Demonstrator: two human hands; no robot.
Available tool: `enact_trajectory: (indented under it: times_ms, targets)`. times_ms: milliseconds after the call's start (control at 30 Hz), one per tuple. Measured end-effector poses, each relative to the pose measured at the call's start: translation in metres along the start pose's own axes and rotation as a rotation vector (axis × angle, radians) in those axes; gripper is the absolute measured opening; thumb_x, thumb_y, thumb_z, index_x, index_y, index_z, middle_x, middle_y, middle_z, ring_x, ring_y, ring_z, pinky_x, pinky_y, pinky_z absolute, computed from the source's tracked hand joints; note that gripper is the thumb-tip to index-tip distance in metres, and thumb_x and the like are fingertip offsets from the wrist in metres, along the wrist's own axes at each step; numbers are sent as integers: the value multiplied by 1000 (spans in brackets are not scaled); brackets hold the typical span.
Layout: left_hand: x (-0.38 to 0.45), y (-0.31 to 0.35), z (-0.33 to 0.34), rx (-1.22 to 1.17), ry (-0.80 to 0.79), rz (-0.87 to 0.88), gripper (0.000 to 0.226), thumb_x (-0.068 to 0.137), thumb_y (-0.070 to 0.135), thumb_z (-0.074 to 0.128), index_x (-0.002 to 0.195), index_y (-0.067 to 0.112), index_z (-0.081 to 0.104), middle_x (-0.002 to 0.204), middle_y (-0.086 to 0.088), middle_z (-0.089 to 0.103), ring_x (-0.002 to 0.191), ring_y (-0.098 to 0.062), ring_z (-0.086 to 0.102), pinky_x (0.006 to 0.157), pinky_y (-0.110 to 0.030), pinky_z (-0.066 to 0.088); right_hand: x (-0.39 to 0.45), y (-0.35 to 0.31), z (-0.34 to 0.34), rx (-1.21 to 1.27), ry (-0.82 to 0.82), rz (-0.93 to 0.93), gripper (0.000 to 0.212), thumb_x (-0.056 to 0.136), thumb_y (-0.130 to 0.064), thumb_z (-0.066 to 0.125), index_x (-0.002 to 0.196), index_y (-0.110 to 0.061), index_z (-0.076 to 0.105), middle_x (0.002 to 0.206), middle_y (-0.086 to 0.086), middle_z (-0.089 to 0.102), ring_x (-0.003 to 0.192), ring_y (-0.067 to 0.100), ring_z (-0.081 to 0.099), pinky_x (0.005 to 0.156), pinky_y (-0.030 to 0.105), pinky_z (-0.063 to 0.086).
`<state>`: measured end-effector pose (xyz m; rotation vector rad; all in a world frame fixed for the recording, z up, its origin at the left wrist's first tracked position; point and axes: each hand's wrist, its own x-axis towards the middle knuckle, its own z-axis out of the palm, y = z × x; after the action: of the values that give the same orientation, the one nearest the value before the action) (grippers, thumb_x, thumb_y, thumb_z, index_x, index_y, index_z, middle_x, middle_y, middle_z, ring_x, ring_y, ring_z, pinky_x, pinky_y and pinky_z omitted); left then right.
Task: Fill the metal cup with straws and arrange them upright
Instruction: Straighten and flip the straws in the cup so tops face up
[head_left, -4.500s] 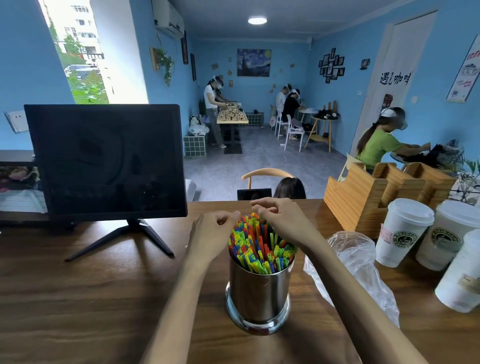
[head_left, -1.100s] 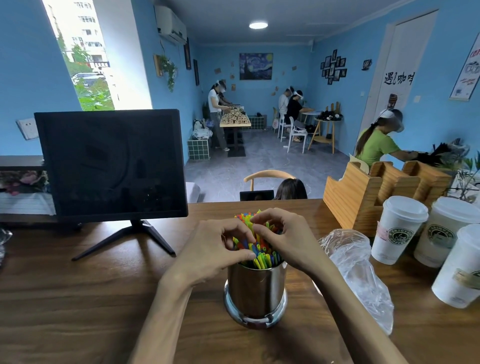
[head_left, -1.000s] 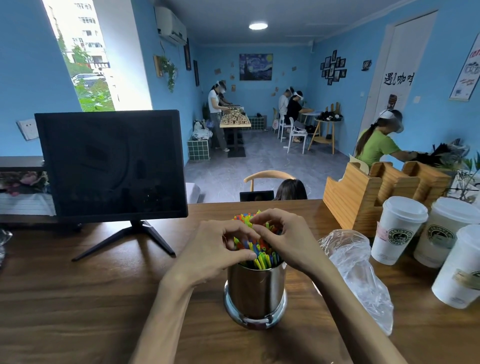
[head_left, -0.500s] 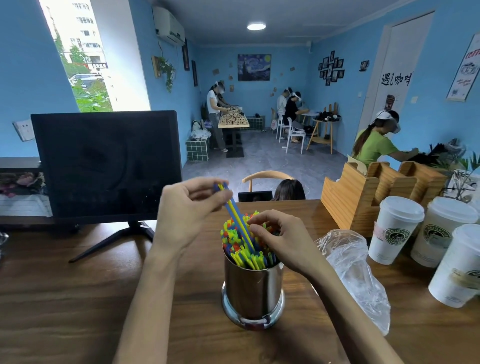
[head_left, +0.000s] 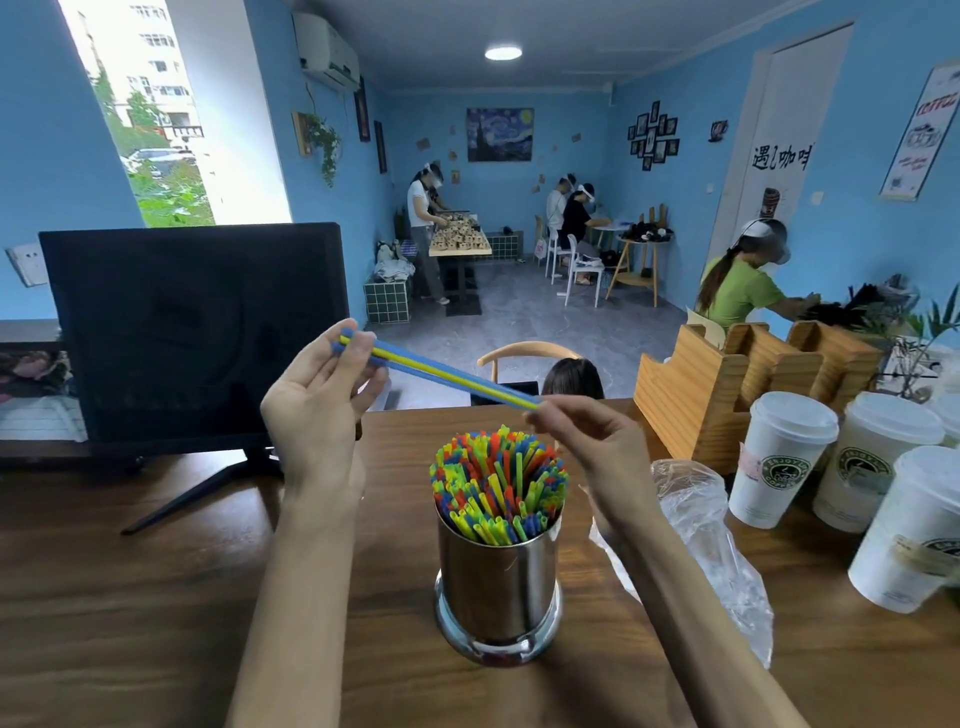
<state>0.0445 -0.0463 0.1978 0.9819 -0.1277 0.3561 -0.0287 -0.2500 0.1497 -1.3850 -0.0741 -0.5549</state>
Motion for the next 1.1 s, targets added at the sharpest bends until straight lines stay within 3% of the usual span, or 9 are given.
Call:
enact_trajectory:
  times_ms: [100,167,367,467,567,667,767,967,1100]
  targets:
    - [-6,-9,0,-104,-21,-100,16,92,10,70,108,13,72,90,2,76,82,-10,72,70,-17,57,6,-10,7,367,92,134,18,66,-26,79,80,-14,78,83,9,76,73,17,71,61,18,54]
    - [-12,-16,3,-131,-47,-151,13,93,10,69,105,13,71,92,0,73,79,-8,72,68,-16,57,9,-16,15,513,116,177,14,67,-22,77,77,-12,78,82,8,76,71,17,74,60,19,57]
    - [-25,-34,4,-123,-117,-252,24,77,16,76,100,11,73,114,-17,70,82,-13,75,67,-18,59,21,-23,28,663,192,230,21,74,-14,74,94,-6,72,90,6,75,74,13,74,60,17,58]
    - [-27,-42,0,-40,-215,-296,30,66,17,82,94,10,75,128,-21,65,83,-20,77,64,-21,60,26,-20,29,556,166,196,8,89,-13,70,95,-8,72,96,6,73,79,14,73,64,19,59]
    - [-32,-45,-6,84,-339,-309,29,67,11,77,95,5,70,98,-18,77,82,-22,77,64,-21,61,30,-21,27,319,125,141,12,96,-21,66,97,-10,69,94,4,76,82,20,74,68,27,61]
    - [-35,-44,-12,346,-475,-175,26,67,6,83,90,9,74,86,-7,79,78,-16,76,68,-21,60,37,-26,22,111,97,112,17,98,-22,64,103,-7,68,90,3,77,79,20,74,65,29,61]
    - [-34,-43,-15,560,-637,-13,31,71,3,88,94,21,77,91,6,79,88,-11,75,77,-22,59,47,-30,19,-38,73,86,24,98,-22,65,107,-1,68,82,2,76,66,14,72,58,26,57]
    - [-38,-36,-16,743,-777,84,55,66,19,95,109,43,71,99,18,76,90,-5,74,80,-25,60,55,-27,20,-220,46,25,18,96,-25,68,99,-8,73,82,6,77,71,19,73,63,33,60]
    - [-38,-34,-14,823,-797,231,48,70,21,93,109,41,72,98,20,76,94,-1,73,85,-27,60,58,-24,21,-221,19,50,19,97,-23,67,103,-6,72,83,7,78,66,17,71,59,29,59]
